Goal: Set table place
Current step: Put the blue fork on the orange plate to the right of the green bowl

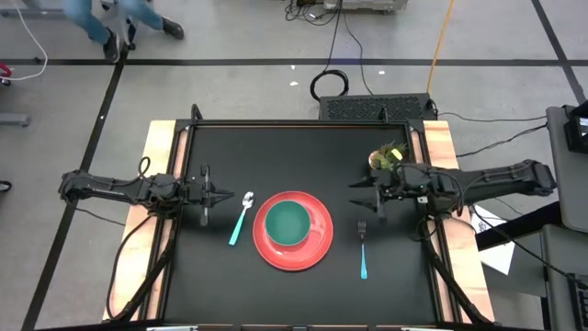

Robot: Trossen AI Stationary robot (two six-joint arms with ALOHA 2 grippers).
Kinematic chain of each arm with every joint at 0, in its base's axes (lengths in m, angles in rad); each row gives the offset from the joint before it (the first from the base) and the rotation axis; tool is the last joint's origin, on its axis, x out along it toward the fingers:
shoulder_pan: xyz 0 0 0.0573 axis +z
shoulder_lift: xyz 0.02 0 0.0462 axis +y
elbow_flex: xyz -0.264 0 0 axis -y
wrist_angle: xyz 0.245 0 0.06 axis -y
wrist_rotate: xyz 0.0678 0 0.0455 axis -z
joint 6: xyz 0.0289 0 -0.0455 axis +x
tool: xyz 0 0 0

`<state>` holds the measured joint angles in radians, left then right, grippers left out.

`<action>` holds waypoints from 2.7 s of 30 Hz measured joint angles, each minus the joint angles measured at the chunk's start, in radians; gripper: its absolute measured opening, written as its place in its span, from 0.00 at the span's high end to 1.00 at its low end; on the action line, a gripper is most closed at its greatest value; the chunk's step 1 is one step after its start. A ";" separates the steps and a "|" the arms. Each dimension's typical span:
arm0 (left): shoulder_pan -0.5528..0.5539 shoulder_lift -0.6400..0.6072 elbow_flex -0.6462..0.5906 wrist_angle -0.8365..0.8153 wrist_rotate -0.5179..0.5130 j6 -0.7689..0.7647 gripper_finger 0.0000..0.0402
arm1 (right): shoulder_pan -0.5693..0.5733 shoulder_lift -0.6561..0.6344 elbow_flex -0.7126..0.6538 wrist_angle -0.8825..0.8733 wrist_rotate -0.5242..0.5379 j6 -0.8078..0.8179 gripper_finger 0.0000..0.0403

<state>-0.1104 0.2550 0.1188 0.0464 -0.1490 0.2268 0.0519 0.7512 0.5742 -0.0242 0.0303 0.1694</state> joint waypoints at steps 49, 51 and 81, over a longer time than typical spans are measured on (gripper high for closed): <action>0.000 0.000 0.000 0.104 -0.057 0.067 0.94 | 0.289 0.160 0.227 -0.435 0.227 -0.307 0.40; 0.000 0.000 0.000 0.139 -0.096 0.061 0.94 | 0.260 0.158 0.229 -0.476 0.260 -0.251 0.40; 0.000 0.000 0.000 0.159 -0.132 0.062 0.94 | 0.159 0.293 0.244 -0.805 -0.010 1.145 0.40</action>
<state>-0.1108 0.2546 0.1188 0.2054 -0.2810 0.2891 0.2104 1.0444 0.8179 -0.8287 0.0200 1.3148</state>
